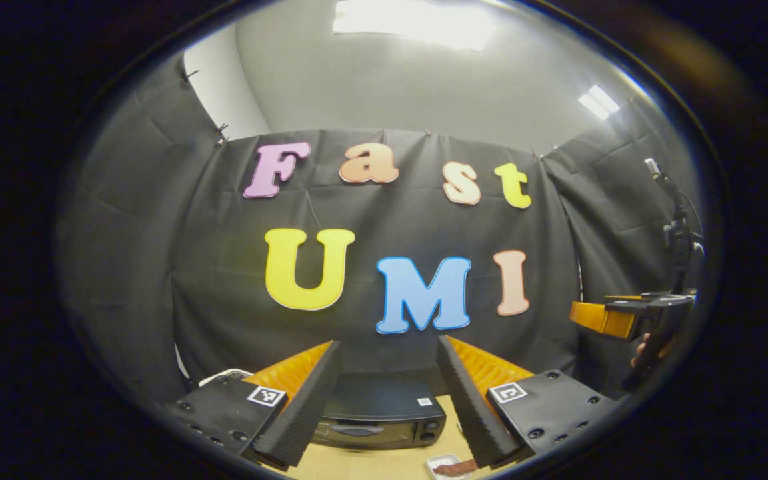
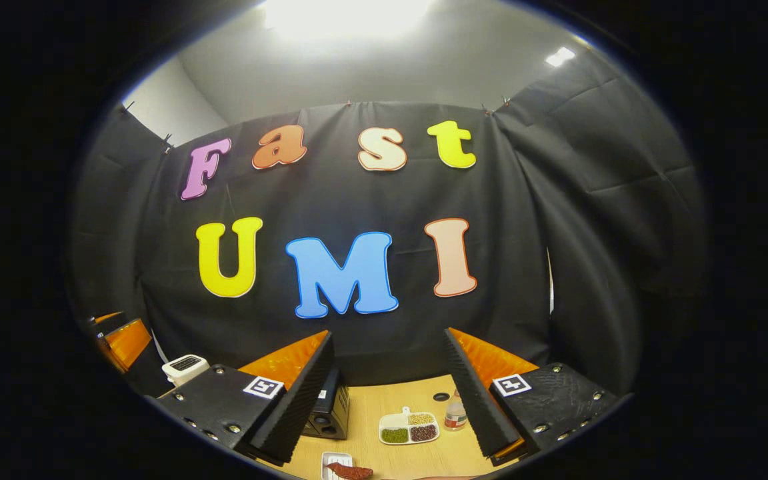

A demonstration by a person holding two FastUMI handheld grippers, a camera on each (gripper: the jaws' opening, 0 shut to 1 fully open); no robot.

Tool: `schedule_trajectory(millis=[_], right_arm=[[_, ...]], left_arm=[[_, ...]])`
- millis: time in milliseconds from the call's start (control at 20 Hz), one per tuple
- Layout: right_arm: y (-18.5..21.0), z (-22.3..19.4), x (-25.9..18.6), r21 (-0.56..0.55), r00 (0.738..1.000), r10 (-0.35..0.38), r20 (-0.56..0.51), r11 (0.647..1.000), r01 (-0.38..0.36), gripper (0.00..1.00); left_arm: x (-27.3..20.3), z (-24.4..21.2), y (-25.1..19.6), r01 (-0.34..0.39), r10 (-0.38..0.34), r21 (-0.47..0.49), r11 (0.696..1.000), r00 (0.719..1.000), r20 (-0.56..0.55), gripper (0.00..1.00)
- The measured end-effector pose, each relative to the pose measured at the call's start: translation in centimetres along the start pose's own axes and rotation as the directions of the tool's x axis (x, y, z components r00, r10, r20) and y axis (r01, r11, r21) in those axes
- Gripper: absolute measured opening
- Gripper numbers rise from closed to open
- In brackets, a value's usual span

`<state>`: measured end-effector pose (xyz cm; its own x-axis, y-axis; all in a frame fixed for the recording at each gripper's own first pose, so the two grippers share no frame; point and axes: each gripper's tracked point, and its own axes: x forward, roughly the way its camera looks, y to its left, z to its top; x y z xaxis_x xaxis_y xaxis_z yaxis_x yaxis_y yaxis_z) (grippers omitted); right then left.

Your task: Open the electric oven with the left hand, put the food in, and close the electric oven.

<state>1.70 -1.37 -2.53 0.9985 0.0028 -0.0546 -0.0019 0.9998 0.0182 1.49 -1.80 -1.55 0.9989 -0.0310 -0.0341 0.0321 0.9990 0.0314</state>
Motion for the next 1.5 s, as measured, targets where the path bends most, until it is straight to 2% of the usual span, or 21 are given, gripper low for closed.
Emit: schedule_trajectory(millis=[150, 200, 300, 350, 500, 600, 700, 850, 1000, 1200, 1250, 1450, 1500], right_arm=[[-0.4, -0.8, -0.5, -0.017, 1.0, 0.004, -0.007, 1.0, -0.004, 0.98], [-0.5, -1.1, -0.7, -0.017, 1.0, 0.005, -0.011, 1.0, -0.005, 0.98], [-0.9, -1.6, -1.1, -0.017, 1.0, -0.001, -0.017, 1.0, 0.001, 0.98], [-1.1, -1.8, -1.1, -0.018, 1.0, -0.005, -0.019, 1.0, 0.005, 0.98], [-1.6, -2.4, -1.1, -0.02, 1.0, -0.011, -0.026, 1.0, 0.01, 0.98], [-2.0, -3.0, -0.9, -0.022, 0.999, -0.018, -0.038, 1.0, 0.017, 0.98], [-2.2, -3.9, -0.6, -0.023, 0.998, -0.02, -0.058, 1.0, 0.019, 0.98], [-2.7, -5.1, 0.0, -0.021, 0.996, -0.024, -0.091, 1.0, 0.023, 0.98], [-3.0, -6.5, 0.8, -0.016, 0.99, -0.026, -0.137, 1.0, 0.024, 0.98], [-3.8, -7.1, 1.2, -0.025, 0.987, -0.047, -0.154, 0.999, 0.044, 0.98], [-4.0, -7.3, 1.3, -0.029, 0.986, -0.054, -0.157, 0.998, 0.05, 0.98], [-4.2, -7.6, 1.7, -0.044, 0.983, -0.072, -0.17, 0.997, 0.066, 0.98], [-4.2, -7.5, 1.7, -0.049, 0.983, -0.074, -0.171, 0.997, 0.066, 0.98]], left_arm=[[0.6, -1.0, -0.5, 0.012, -0.012, -0.012, 1.0, 1.0, -0.014, 0.95], [0.9, -1.3, -0.6, 0.019, -0.019, -0.014, 1.0, 1.0, -0.021, 0.99], [1.5, -2.6, -0.9, 0.04, -0.041, -0.035, 0.999, 0.999, -0.034, 0.99], [2.0, -4.1, -1.1, 0.054, -0.057, -0.055, 0.997, 0.997, -0.06, 0.92], [3.1, -8.9, 0.3, 0.042, -0.047, -0.033, 0.999, 0.988, -0.15, 0.99], [4.3, -11.2, 1.0, 0.039, -0.041, -0.01, 0.999, 0.981, -0.192, 0.95], [5.7, -14.0, 1.1, 0.039, -0.044, -0.024, 0.999, 0.97, -0.238, 0.97], [7.8, -19.7, 1.3, 0.025, -0.059, -0.099, 0.995, 0.932, -0.358, 0.97], [9.7, -24.4, 2.4, 0.029, -0.055, -0.066, 0.997, 0.899, -0.434, 0.99], [12.4, -30.0, 4.8, -0.024, -0.017, -0.072, 0.997, 0.851, -0.525, 0.99], [13.0, -31.2, 5.3, -0.026, -0.012, -0.064, 0.998, 0.842, -0.54, 0.96], [14.6, -34.9, 6.1, -0.034, -0.002, -0.049, 0.998, 0.801, -0.599, 0.93], [14.7, -35.4, 6.1, -0.024, -0.005, -0.04, 0.999, 0.796, -0.605, 0.96]])
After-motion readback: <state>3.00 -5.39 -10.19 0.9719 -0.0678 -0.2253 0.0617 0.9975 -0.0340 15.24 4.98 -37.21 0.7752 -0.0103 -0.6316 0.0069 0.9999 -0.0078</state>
